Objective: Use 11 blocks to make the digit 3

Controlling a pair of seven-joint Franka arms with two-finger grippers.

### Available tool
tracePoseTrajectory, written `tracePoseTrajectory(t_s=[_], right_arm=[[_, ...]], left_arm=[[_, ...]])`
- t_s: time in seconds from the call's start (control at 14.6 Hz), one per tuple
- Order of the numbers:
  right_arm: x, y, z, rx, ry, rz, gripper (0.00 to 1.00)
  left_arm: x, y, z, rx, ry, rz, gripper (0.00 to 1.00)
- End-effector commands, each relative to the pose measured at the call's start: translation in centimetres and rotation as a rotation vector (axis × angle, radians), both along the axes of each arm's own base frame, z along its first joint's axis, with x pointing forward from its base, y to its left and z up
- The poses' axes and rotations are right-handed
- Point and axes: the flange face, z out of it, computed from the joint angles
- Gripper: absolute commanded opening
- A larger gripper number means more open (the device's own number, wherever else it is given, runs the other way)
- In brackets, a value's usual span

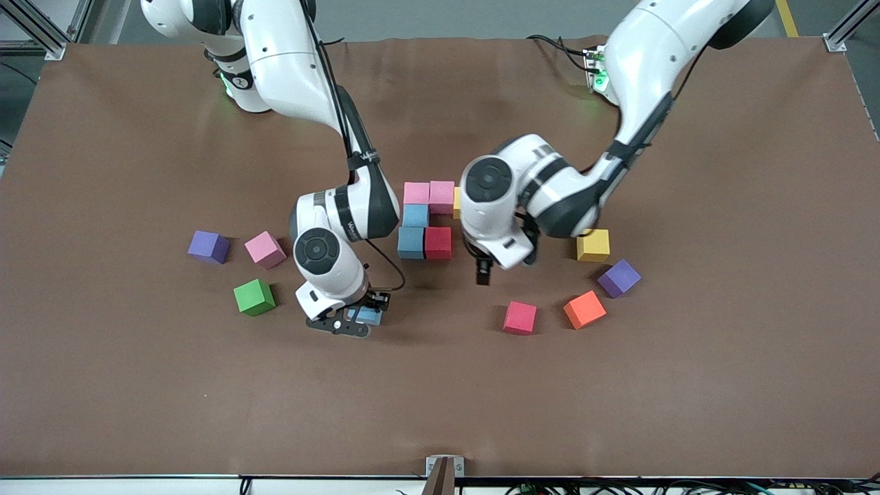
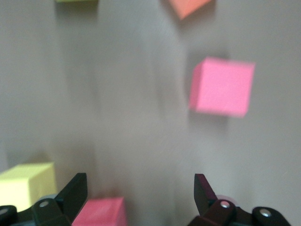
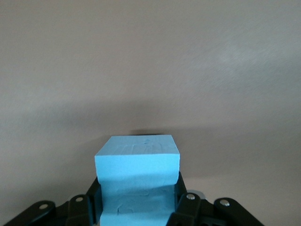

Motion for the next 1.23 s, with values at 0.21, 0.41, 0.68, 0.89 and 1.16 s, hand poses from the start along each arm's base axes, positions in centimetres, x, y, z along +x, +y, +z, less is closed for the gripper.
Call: tracePoseTrajectory(t_s=[0.21,0.41,0.68,0.89,1.16], right_arm=[[-2.4,2.8,0.0,0.004,0.014,0.052,0.00],[-3.0,3.7,-0.3,0.003,0.018,0.066,0.00],[-4.3,4.8,-1.9,0.015,0.070,0.097,0.00],[-4.7,5.4,-2.1,0.013,0.073,0.115,0.00],[-5.5,6.3,-2.3,0.020,0.087,0.122,0.00]], left_arm=[[4.8,5.6,-1.6,-0.028,0.023,-0.034,1.00],[7.0,6.9,-3.7,-0.074,-0.043,-0.034,1.00],[7.8,7.3,-6.1,-0.099,-0.065,-0.122,1.00],[8.1,7.2,-7.0,-0.111,-0.066,-0.138,1.00],[8.2,6.9,-7.6,-0.129,-0.080,-0.139,1.00]])
